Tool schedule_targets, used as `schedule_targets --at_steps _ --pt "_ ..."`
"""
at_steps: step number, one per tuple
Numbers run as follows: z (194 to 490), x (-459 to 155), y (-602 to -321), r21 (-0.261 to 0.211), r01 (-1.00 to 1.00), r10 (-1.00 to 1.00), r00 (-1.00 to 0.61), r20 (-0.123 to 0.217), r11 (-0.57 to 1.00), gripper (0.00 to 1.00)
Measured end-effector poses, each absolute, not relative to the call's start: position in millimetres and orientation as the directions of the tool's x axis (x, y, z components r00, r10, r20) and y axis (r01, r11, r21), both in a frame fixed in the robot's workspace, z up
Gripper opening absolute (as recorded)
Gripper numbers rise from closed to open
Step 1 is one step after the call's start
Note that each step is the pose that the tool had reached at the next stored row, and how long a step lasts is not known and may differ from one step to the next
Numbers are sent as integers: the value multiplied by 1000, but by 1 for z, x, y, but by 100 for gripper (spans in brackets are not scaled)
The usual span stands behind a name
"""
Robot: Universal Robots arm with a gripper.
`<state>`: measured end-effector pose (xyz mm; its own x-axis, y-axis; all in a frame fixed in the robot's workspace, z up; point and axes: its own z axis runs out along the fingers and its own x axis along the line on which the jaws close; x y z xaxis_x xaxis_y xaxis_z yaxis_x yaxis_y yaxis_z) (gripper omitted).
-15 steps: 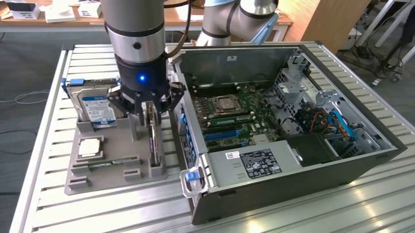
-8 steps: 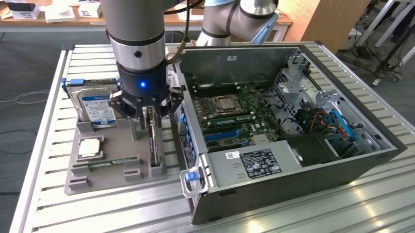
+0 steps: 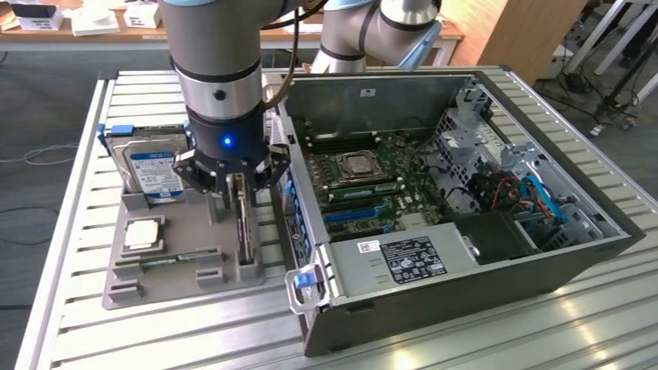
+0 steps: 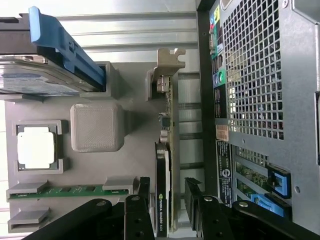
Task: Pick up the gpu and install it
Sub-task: 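Pick up the gpu and move the gpu toward the slot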
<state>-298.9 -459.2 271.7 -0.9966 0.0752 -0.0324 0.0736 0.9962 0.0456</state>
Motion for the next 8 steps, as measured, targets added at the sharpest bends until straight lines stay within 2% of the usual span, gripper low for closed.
schedule_targets --at_steps 8 --pt "258 -299 -459 46 74 75 -997 -33 996 42"
